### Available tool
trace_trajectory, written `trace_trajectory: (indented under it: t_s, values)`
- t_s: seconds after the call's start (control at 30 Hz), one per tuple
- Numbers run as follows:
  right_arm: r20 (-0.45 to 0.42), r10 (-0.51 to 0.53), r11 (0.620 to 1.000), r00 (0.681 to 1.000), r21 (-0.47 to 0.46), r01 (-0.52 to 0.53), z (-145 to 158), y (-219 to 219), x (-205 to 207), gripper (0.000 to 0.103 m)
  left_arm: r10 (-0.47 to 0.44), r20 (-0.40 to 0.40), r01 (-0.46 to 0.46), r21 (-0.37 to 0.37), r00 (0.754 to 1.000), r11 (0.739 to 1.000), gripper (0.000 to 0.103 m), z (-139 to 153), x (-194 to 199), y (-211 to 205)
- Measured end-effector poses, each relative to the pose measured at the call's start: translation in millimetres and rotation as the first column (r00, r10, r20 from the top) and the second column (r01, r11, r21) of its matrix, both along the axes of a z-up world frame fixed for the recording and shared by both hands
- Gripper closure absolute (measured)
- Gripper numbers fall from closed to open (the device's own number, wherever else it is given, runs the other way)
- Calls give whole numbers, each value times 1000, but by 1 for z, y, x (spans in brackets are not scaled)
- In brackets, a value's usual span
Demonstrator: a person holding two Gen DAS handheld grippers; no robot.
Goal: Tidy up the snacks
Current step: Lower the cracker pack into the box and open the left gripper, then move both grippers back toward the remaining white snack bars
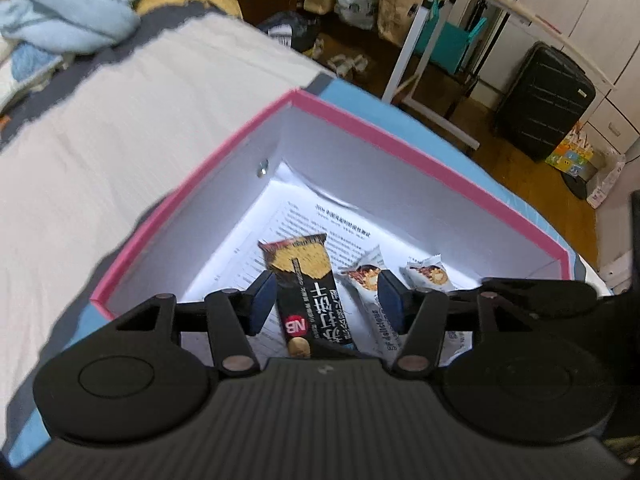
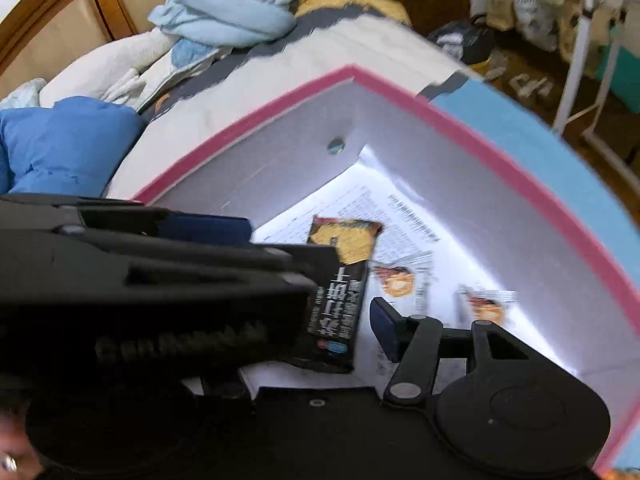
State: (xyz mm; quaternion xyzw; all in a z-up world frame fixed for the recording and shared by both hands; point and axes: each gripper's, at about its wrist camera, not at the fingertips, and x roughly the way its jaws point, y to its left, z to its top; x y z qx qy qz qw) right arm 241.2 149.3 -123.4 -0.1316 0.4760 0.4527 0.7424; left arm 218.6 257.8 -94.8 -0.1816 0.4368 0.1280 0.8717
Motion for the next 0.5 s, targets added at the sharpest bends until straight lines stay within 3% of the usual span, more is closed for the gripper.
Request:
trace_trajectory:
  t_s: [0.2, 0.33, 0.5]
  values:
    - [90, 3, 1000, 996, 2, -3, 47, -47, -23, 40, -79, 64, 78, 23, 995, 997, 48, 36, -28, -20]
    - [117, -26, 999, 993, 26, 24, 83, -92, -46, 40, -169, 111, 158, 101, 979, 982, 44, 71, -50, -50]
    - [179, -100, 995, 979, 43, 94, 117, -154, -72, 40, -280, 131, 267, 113, 951, 957, 44, 99, -75, -92]
